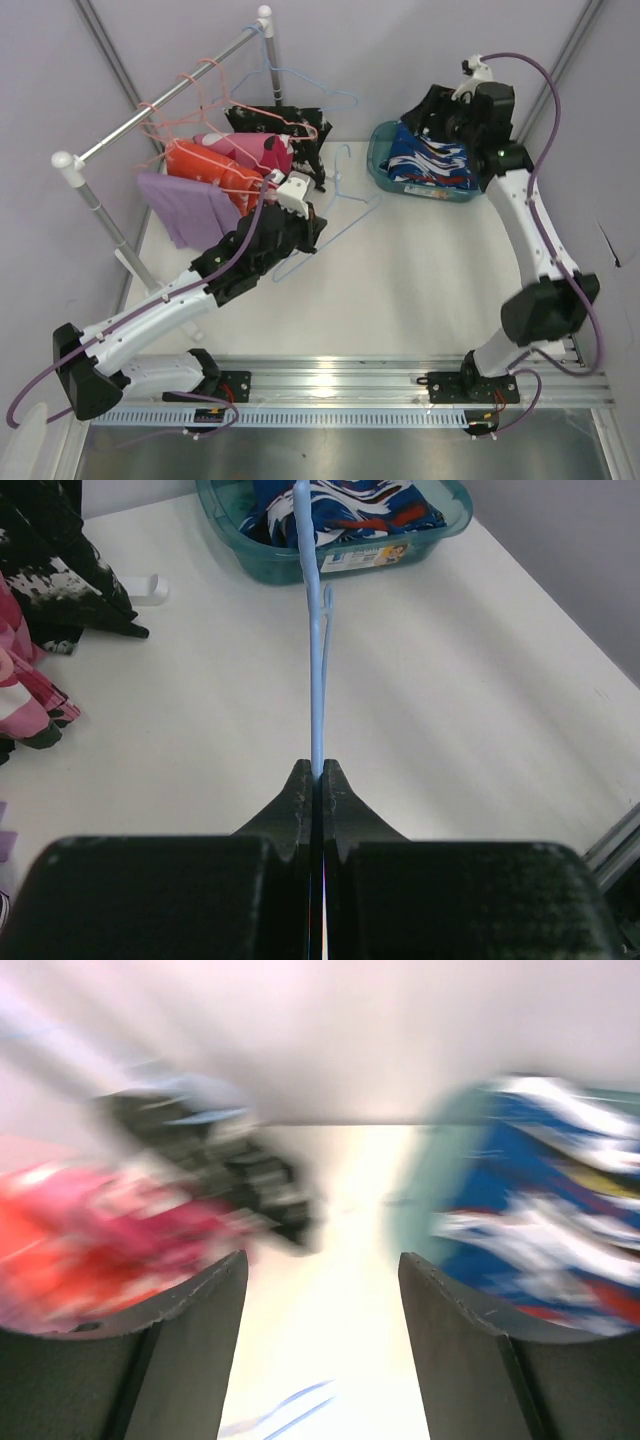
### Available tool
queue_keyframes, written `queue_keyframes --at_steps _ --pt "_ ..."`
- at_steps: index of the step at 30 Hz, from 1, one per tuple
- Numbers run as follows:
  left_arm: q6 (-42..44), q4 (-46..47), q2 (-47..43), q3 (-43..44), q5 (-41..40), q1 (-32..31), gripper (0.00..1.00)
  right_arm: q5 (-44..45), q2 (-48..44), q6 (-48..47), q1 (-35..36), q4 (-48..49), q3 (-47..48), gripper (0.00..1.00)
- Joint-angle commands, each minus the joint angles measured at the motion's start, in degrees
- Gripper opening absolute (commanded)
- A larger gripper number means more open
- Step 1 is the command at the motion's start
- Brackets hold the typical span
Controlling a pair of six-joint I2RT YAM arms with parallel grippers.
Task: Remove the trousers from the hanger
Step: Place the trousers into the basket, then pass the hanger from the left arm to the right
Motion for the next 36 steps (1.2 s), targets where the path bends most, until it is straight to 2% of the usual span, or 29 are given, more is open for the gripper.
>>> queue_keyframes --at_steps 1,6,7,9,14,20,24,36 --pt "-1.6 1.8 -1.3 3.7 -2.9 0.2 0.00 -1.3 -8.9 7.6 7.1 4.5 -9.1 0.68" --pt "-2.9 1.0 -0.5 4.4 -9.4 -0.6 0.00 0.8 -20.2 25.0 14.2 14.0 -25.8 0.68" --pt "-3.2 2.4 -0.9 3.1 -9.7 -0.8 0.00 0.7 -23.1 26.9 16.3 17.6 -27.5 0.67" --pt "-3.8 4.3 -1.3 2.7 -11.1 -1.3 0.00 2.5 -25.0 29.2 18.4 18.6 -29.4 0.67" --pt "-5.8 7.4 -1.1 1.9 -13.3 -2.9 0.00 7.3 -27.4 28.0 24.8 16.7 -28.8 0.67" --pt "-6.2 7.9 -0.4 4.0 -16.4 -5.3 0.00 8.3 -27.4 30.2 29.3 20.0 -32.6 0.63" --pt "-7.2 7.5 -0.2 2.4 -17.6 -6.6 0.00 9.3 -26.4 29.4 31.6 21.7 -32.5 0.61" --pt "-6.6 8.6 1.1 3.4 -19.3 -10.0 0.00 11.9 -24.7 27.3 33.6 21.2 -31.5 0.54"
